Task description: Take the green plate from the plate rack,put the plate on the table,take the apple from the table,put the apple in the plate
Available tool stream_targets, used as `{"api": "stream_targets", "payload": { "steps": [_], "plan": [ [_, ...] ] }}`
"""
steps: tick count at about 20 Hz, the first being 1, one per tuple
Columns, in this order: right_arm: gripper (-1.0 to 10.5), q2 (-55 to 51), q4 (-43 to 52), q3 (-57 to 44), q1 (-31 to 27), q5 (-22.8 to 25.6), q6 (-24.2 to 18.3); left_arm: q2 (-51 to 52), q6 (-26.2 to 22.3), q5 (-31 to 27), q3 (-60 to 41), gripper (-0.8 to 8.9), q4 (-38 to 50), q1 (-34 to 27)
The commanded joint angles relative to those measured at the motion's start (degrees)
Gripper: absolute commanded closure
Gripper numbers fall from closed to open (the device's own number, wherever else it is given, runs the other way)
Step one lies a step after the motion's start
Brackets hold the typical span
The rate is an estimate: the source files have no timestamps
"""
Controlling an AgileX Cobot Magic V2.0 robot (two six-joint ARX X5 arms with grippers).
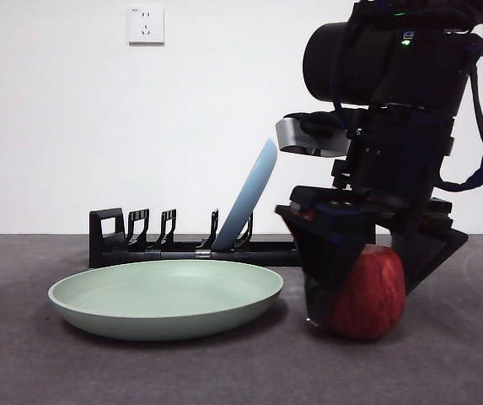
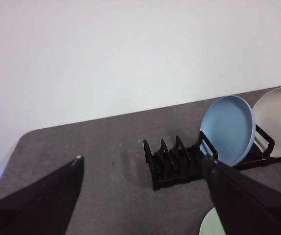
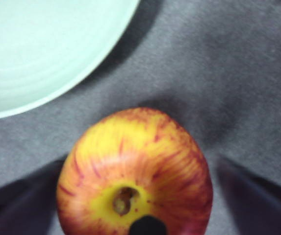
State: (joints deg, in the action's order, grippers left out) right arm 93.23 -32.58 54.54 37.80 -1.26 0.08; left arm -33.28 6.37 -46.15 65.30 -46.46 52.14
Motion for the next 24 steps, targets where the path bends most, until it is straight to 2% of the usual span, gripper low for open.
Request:
{"api": "stream_targets", "payload": {
  "steps": [1,4,8,11,14,19,24],
  "plan": [
    [9.5,-0.09,-0.11,0.26,0.04,0.13,0.46,0.07,1.64,-0.26,-0.31,4.06,-0.02,-0.11],
    [9.5,-1.79,-0.94,1.68,0.79,-0.2,0.55,0.04,1.66,-0.24,-0.31,4.06,-0.02,-0.11],
    [9.6,-3.69,-0.87,10.23,2.16,-0.39,1.55,0.04,1.79,-0.22,-0.31,4.06,-0.02,-0.11],
    [9.6,-2.67,3.5,17.66,3.15,-3.69,1.33,0.04,2.78,-0.02,-0.31,4.06,-0.35,-0.11],
    [9.6,2.21,3.08,24.28,4.02,-4.81,1.36,0.04,2.75,-0.09,-0.31,4.06,-0.37,-0.11],
    [9.6,15.47,-3.13,34.21,5.6,-4.79,1.33,0.04,2.71,-0.11,-0.31,4.06,-0.37,-0.11],
    [9.6,22.25,-5.88,34.86,9.07,-4.57,1.33,0.04,2.69,-0.11,-0.31,4.06,-0.44,-0.11]
  ]
}}
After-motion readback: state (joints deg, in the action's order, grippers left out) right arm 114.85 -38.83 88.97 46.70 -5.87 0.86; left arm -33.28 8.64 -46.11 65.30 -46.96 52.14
